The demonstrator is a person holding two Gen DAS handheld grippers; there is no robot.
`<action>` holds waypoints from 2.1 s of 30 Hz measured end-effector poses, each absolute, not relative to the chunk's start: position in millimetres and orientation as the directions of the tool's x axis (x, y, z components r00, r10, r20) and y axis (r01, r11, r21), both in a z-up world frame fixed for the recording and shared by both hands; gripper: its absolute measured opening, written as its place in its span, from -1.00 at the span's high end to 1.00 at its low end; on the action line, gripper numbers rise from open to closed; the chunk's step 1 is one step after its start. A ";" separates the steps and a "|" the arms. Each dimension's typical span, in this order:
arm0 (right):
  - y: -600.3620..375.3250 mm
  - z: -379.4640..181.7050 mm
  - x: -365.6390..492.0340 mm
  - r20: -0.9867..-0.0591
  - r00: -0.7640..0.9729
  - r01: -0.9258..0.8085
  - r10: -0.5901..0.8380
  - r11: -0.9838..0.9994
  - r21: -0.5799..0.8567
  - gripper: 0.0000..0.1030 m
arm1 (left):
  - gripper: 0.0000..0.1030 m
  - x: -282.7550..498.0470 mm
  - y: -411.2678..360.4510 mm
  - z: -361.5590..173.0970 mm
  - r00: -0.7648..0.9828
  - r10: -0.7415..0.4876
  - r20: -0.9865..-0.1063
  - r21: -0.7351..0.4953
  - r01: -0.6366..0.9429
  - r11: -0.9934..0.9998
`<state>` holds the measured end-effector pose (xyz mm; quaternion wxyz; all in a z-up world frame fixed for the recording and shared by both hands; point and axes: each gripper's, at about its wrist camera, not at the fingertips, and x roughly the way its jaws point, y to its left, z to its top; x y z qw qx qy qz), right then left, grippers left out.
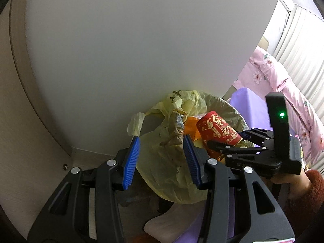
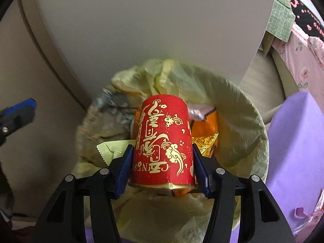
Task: Collect trash
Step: 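Lower the red can into the bin and open the right tool, then move both open tools back over the items on the table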
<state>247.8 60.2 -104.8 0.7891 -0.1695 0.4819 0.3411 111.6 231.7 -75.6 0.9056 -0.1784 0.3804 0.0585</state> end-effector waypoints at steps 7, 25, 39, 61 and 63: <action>43.9 -82.2 225.3 -0.804 0.349 -0.711 0.481 0.695 0.107 -0.15 | 0.18 106.3 228.3 -64.5 0.730 -0.019 -0.683 -0.283 -0.241 0.928; -140.8 -5.1 161.3 -0.698 0.643 -0.435 0.315 0.900 0.006 -0.21 | 0.16 118.2 98.7 -40.8 0.727 -0.195 -0.658 -0.238 0.045 0.970; -319.3 -11.9 96.0 -0.665 0.747 -0.056 -0.006 0.996 -0.071 -0.21 | 0.16 138.0 -66.6 -50.0 0.568 -0.505 -0.650 -0.209 0.505 0.837; -401.4 -35.0 89.5 -0.680 0.731 0.109 -0.064 0.994 0.023 -0.21 | 0.16 254.6 -89.7 -46.5 0.507 -0.566 -0.649 -0.187 0.616 0.766; -402.3 -36.7 97.3 -0.686 0.726 0.103 -0.051 0.994 0.036 -0.21 | 0.16 260.5 -97.5 -53.4 0.493 -0.541 -0.682 -0.127 0.649 0.751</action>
